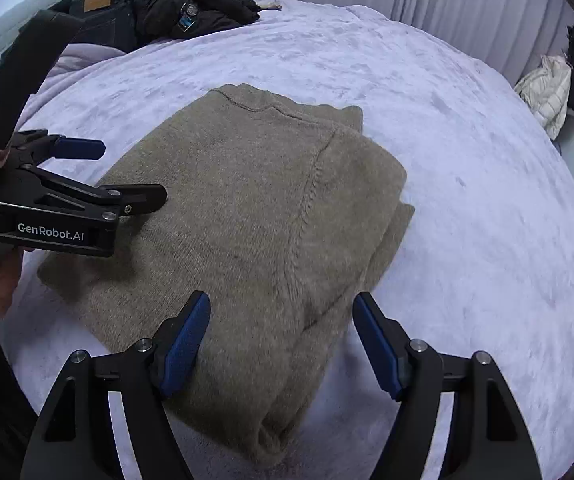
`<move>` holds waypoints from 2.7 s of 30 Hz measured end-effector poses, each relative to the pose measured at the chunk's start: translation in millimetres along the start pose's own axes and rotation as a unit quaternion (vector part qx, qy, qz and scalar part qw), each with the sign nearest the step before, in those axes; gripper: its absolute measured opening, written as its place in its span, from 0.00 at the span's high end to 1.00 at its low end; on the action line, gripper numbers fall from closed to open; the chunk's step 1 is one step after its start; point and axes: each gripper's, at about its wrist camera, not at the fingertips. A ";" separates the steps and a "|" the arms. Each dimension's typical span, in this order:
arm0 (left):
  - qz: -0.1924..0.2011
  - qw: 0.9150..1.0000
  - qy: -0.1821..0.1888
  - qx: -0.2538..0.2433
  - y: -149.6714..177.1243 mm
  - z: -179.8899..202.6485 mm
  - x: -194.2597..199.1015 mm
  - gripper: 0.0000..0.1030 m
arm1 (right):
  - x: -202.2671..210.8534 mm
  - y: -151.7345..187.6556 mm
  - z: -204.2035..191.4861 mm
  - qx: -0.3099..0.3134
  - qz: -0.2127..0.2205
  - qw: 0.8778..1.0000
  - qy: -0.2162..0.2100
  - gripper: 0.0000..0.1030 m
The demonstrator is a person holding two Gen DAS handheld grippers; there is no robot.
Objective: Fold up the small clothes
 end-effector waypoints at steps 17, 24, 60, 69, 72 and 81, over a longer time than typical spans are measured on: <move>-0.073 0.984 0.147 0.073 -19.3 -52.0 2.7 0.00 | 60.7 38.7 72.3 -0.226 0.064 0.972 -0.004 0.18; -0.115 0.978 0.171 0.035 -36.2 -12.8 -37.0 0.00 | -15.1 11.7 84.1 -0.267 0.003 0.957 -0.114 0.18; -0.059 0.978 0.201 0.001 4.3 -45.7 72.1 0.62 | 64.8 -25.2 -37.6 -0.158 0.089 0.971 -0.158 0.63; -0.077 0.981 0.176 0.009 62.6 -67.3 48.2 0.60 | 38.8 10.4 -73.5 -0.151 0.063 0.971 -0.174 0.63; -0.056 0.981 0.186 0.024 72.8 -76.5 42.2 0.51 | 16.3 25.2 -73.9 -0.164 0.050 0.970 -0.170 0.63; -0.038 0.987 0.146 0.051 83.0 -101.9 60.4 0.19 | 14.1 52.1 -38.4 -0.239 0.049 0.953 -0.179 0.38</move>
Point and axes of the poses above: each gripper's, at about its wrist camera, not at the fingertips, and x roughly against the way its jaws point, z to its right, y to its underside, and after that the axes turned 3 degrees about x, right-handed
